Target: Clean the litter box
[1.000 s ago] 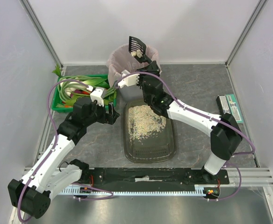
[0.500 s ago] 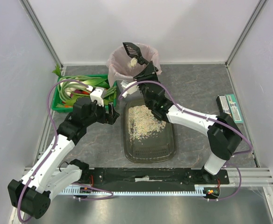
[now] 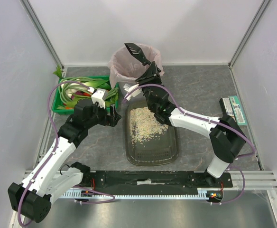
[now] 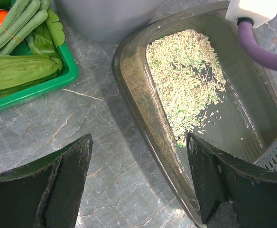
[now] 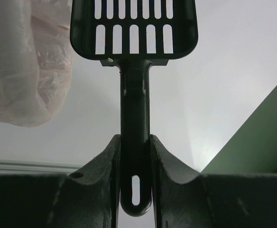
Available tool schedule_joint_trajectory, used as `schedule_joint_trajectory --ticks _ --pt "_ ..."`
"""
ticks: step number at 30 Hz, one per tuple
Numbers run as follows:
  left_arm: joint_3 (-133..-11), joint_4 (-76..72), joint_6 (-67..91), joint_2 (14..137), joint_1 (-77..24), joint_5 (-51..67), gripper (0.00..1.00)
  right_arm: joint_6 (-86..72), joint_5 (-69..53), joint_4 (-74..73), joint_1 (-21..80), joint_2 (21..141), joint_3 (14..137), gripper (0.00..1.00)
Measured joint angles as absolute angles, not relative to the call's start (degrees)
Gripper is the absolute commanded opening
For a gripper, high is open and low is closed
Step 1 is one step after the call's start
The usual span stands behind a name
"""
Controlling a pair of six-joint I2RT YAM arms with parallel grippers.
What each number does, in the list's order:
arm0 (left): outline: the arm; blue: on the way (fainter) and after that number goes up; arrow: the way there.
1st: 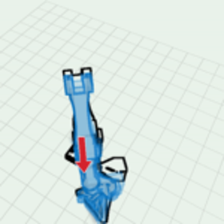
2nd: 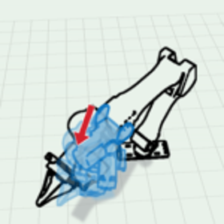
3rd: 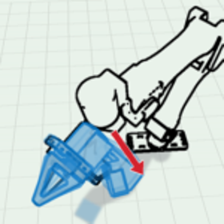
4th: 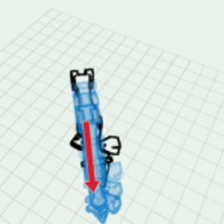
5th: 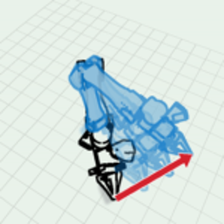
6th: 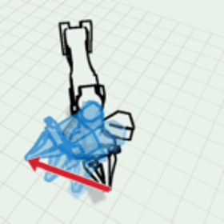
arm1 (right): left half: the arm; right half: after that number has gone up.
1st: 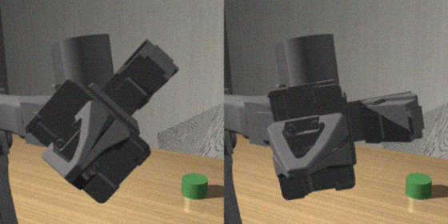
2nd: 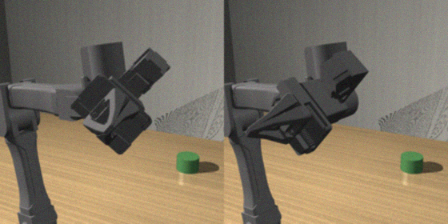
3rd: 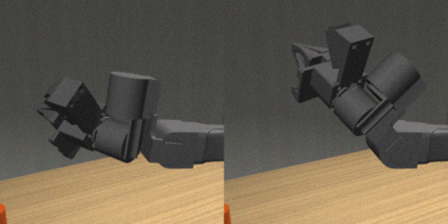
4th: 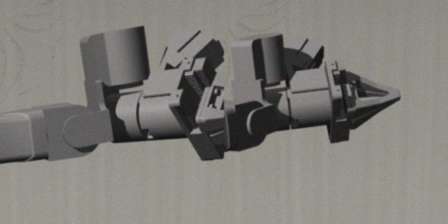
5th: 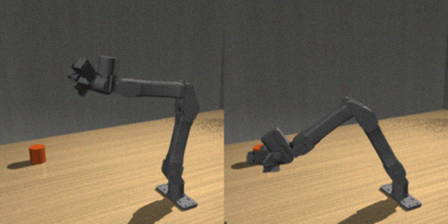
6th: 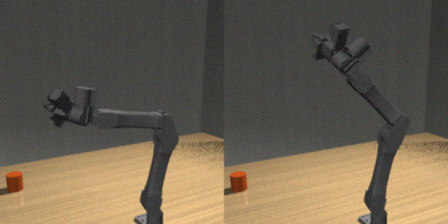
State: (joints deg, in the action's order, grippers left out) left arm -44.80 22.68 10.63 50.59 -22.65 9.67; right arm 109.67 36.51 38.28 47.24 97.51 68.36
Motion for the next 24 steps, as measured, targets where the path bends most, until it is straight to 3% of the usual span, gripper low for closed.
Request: schedule_joint_trajectory --ticks 13,24 --pt "-44.8 22.7 10.6 50.4 -22.7 9.7 0.86 111.1 35.1 40.6 47.2 96.4 62.2 0.00" --pt "-44.8 22.7 10.6 50.3 -22.7 9.7 0.86 111.9 35.2 45.1 47.5 96.4 64.9 0.00"
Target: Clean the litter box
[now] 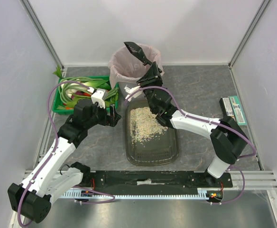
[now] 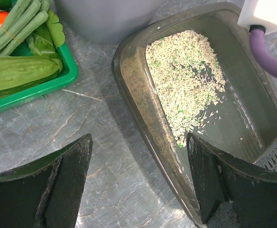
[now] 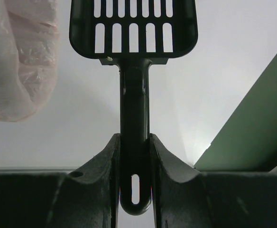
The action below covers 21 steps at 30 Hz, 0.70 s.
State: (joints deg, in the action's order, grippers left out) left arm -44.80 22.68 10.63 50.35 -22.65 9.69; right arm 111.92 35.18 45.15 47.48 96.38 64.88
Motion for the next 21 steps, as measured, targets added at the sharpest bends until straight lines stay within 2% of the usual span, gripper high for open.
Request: schedule_joint_trajectory --ticks 8,16,21 --pt "-44.8 22.7 10.6 50.3 -22.7 9.7 0.86 112.3 31.6 44.9 48.0 93.4 57.1 0.00" --pt "-44.8 22.7 10.6 50.3 -22.7 9.7 0.86 112.4 32.6 45.8 48.1 93.4 60.4 0.00" --pt "-44.8 22.7 10.6 50.3 -22.7 9.6 0.86 112.7 36.3 51.5 48.2 93.4 59.9 0.00"
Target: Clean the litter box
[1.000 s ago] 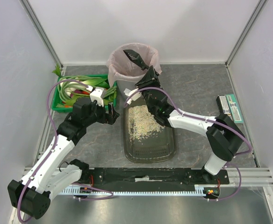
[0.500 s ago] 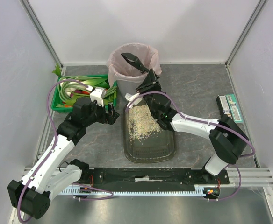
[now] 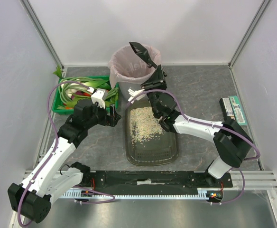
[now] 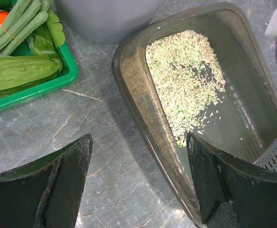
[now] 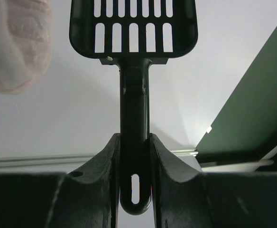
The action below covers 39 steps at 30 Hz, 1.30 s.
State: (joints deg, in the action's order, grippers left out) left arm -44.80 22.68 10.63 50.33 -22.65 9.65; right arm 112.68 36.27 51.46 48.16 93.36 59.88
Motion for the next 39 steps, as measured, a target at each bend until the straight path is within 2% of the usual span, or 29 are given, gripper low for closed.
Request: schedule_joint_trajectory --ticks 6,10,16,22,28,33,39 --pt "-44.8 22.7 10.6 50.3 -22.7 9.7 0.86 113.0 39.8 56.9 48.2 93.0 51.3 0.00" --pt "-44.8 22.7 10.6 50.3 -22.7 9.7 0.86 113.2 40.6 57.6 48.2 93.0 49.7 0.00" --pt "-44.8 22.7 10.6 50.8 -22.7 9.7 0.86 113.3 40.9 61.6 48.2 93.9 51.7 0.00" --pt "-44.8 22.7 10.6 50.9 -22.7 9.6 0.86 113.4 44.0 66.2 49.9 95.3 59.9 0.00" --pt "-44.8 22.7 10.6 50.9 -22.7 9.6 0.86 113.4 47.2 67.7 52.4 94.4 59.7 0.00" --pt "-44.8 22.7 10.6 50.9 -22.7 9.6 0.86 110.5 52.0 63.3 54.4 91.3 59.4 0.00" --pt "-44.8 22.7 10.6 50.9 -22.7 9.2 0.86 95.2 54.2 48.8 58.8 78.7 59.5 0.00"
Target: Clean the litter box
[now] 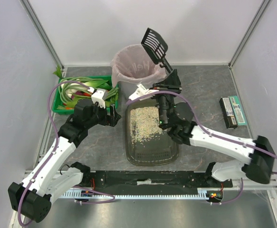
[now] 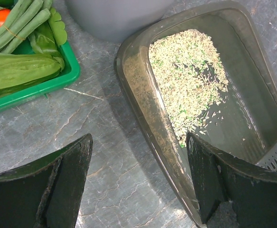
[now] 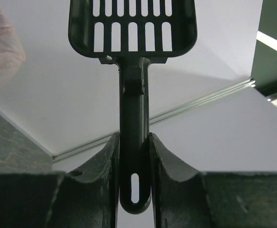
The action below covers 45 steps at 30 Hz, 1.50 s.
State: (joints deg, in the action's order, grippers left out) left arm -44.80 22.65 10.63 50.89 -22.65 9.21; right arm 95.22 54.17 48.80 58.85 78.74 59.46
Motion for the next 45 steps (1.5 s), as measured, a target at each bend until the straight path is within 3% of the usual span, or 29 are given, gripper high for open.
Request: schedule_joint_trajectory --ticks 7,20,30,45 --pt "-44.6 22.4 10.6 50.3 -22.7 8.0 0.82 72.7 56.5 27.3 62.8 65.7 61.5 0.00" --pt "-45.2 21.7 10.7 58.9 -31.0 4.5 0.81 13.2 50.0 -24.8 63.8 49.6 72.8 0.00" --pt "-52.3 19.4 14.7 70.3 -32.9 5.8 0.79 -16.9 37.4 -54.3 63.8 54.0 76.1 0.00" --pt "-57.7 20.9 14.0 76.4 -36.5 -3.4 0.78 -35.1 15.3 -74.9 63.8 64.4 83.8 0.00"
